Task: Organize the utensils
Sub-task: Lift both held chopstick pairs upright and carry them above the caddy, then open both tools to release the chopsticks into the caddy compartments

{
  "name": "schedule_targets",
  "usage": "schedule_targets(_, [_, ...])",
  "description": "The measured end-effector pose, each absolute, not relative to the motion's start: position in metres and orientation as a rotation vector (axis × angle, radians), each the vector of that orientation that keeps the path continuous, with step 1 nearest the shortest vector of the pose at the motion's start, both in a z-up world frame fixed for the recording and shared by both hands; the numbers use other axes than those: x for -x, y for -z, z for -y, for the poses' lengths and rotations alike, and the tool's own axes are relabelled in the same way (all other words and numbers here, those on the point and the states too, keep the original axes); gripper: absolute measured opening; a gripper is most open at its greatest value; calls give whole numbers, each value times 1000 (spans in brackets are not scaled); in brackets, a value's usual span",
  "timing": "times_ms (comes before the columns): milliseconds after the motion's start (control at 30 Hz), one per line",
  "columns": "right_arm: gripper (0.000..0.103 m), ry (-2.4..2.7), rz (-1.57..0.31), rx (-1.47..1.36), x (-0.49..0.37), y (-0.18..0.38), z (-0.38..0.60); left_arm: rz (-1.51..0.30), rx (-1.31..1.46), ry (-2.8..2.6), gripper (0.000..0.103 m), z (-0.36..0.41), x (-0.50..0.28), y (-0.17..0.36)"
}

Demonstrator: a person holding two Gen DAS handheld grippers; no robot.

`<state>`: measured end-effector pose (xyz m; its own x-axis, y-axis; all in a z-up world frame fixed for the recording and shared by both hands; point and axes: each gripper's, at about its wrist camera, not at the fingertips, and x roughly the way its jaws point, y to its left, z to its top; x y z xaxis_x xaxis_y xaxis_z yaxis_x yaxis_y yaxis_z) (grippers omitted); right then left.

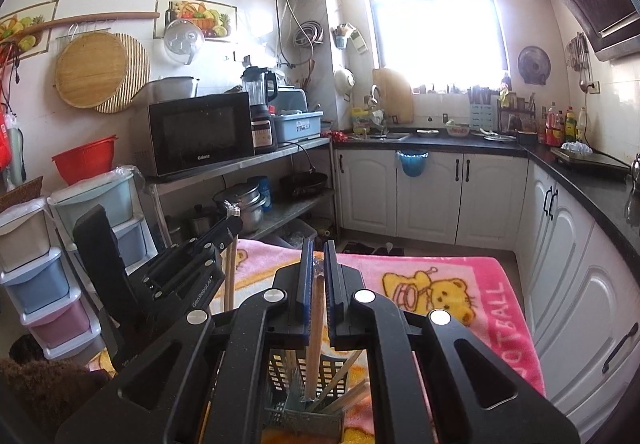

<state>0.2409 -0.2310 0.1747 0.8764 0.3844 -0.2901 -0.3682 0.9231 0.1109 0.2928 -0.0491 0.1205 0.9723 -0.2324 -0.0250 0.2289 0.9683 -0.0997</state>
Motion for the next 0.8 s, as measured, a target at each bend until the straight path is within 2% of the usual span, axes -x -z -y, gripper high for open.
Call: schedule_targets(800, [7,-391,-399,-78,-235,-139,242,-46,112,236,5,43,-287,-98])
